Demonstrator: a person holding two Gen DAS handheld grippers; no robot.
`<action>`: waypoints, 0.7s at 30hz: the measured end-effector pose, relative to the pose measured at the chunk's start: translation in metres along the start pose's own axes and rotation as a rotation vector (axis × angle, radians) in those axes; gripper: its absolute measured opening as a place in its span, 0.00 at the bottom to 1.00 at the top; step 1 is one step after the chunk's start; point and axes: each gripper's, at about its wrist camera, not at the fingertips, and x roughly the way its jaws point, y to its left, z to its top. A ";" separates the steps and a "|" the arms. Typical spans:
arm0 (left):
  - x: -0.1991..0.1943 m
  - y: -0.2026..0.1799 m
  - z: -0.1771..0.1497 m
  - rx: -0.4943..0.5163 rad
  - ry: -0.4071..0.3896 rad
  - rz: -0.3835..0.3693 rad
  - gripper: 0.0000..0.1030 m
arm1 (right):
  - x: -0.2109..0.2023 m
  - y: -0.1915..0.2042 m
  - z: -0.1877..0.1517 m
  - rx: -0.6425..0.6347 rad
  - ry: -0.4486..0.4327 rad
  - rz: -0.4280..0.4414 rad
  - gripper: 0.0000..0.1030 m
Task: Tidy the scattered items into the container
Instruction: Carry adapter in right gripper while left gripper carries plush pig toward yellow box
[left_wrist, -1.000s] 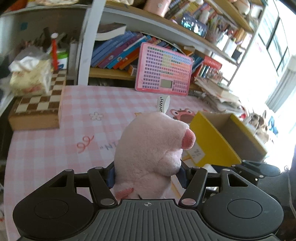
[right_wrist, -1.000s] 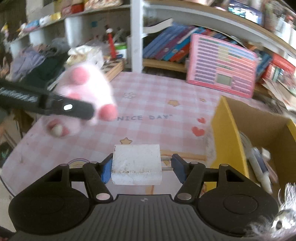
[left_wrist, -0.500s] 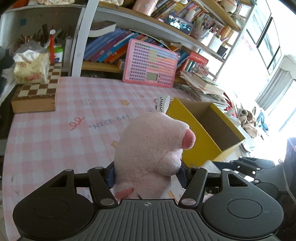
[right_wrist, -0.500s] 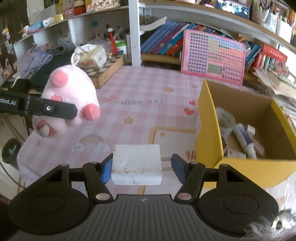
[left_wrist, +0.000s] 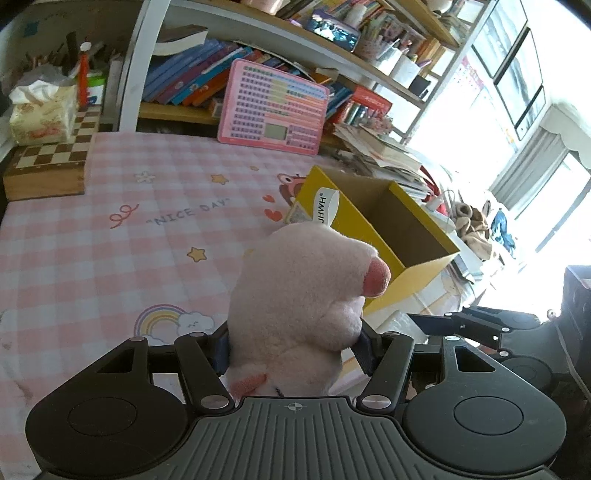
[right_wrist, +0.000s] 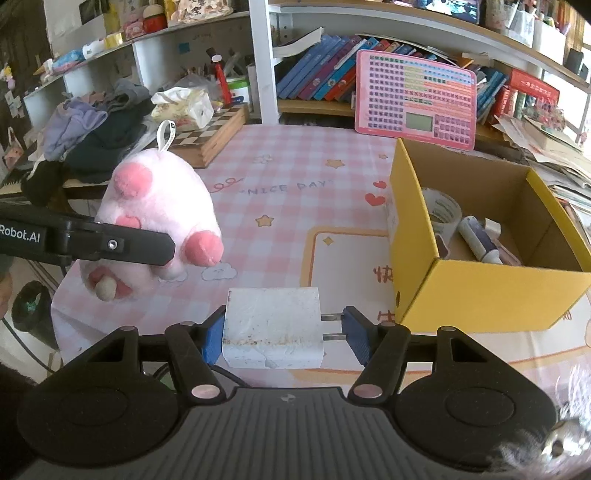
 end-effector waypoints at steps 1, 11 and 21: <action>0.000 -0.001 0.000 0.002 0.001 -0.002 0.60 | -0.002 0.000 -0.001 0.003 -0.004 -0.004 0.61; 0.010 -0.022 -0.002 0.038 0.030 -0.040 0.60 | -0.020 -0.014 -0.015 0.051 -0.023 -0.049 0.61; 0.026 -0.050 0.002 0.079 0.053 -0.084 0.60 | -0.041 -0.042 -0.027 0.118 -0.036 -0.101 0.61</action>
